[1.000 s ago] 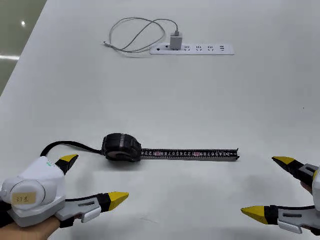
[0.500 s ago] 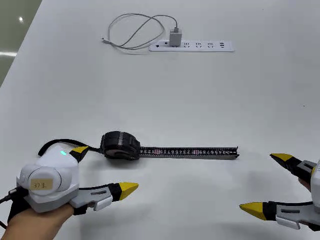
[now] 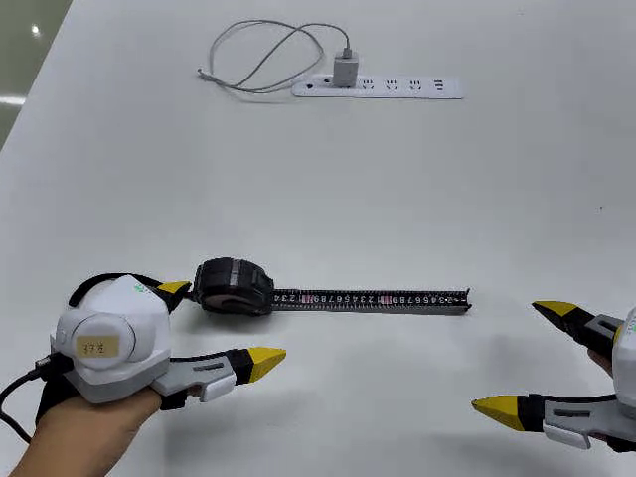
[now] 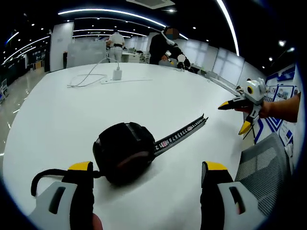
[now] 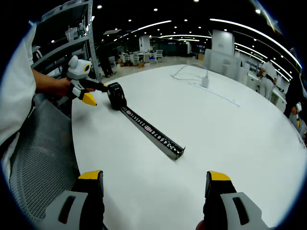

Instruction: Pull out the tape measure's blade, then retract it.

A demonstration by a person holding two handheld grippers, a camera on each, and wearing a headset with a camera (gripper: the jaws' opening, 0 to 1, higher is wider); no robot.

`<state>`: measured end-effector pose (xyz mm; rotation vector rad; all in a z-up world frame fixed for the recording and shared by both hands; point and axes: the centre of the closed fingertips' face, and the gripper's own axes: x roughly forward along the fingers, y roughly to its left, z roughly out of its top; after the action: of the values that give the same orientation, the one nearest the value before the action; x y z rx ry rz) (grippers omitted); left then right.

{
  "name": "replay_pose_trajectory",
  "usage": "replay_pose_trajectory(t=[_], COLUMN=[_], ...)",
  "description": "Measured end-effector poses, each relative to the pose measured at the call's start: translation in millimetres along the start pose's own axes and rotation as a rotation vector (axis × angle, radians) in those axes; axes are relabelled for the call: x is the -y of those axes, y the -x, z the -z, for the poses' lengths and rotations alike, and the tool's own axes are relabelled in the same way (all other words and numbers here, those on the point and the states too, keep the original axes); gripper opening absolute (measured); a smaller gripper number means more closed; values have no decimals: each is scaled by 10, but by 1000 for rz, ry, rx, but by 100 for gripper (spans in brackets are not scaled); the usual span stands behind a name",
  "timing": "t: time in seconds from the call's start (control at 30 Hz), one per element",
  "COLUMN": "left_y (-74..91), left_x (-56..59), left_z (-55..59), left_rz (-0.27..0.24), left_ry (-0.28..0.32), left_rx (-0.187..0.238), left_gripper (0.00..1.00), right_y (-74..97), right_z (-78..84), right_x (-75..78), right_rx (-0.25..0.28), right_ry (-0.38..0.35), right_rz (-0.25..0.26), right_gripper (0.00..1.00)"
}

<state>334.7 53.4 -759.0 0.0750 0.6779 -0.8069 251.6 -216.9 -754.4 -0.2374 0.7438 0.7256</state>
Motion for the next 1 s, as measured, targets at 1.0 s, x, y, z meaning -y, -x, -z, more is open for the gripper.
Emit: replay_pose_trajectory(t=[1.0], left_y=[-164], left_x=[-145], left_z=[-98], left_rz=[-203], left_ry=[112], left_rx=[48], left_gripper=[78], right_y=[-90], right_z=[8], right_x=[60], right_rx=[-31], right_ry=[52], right_rz=[-36], right_gripper=[63])
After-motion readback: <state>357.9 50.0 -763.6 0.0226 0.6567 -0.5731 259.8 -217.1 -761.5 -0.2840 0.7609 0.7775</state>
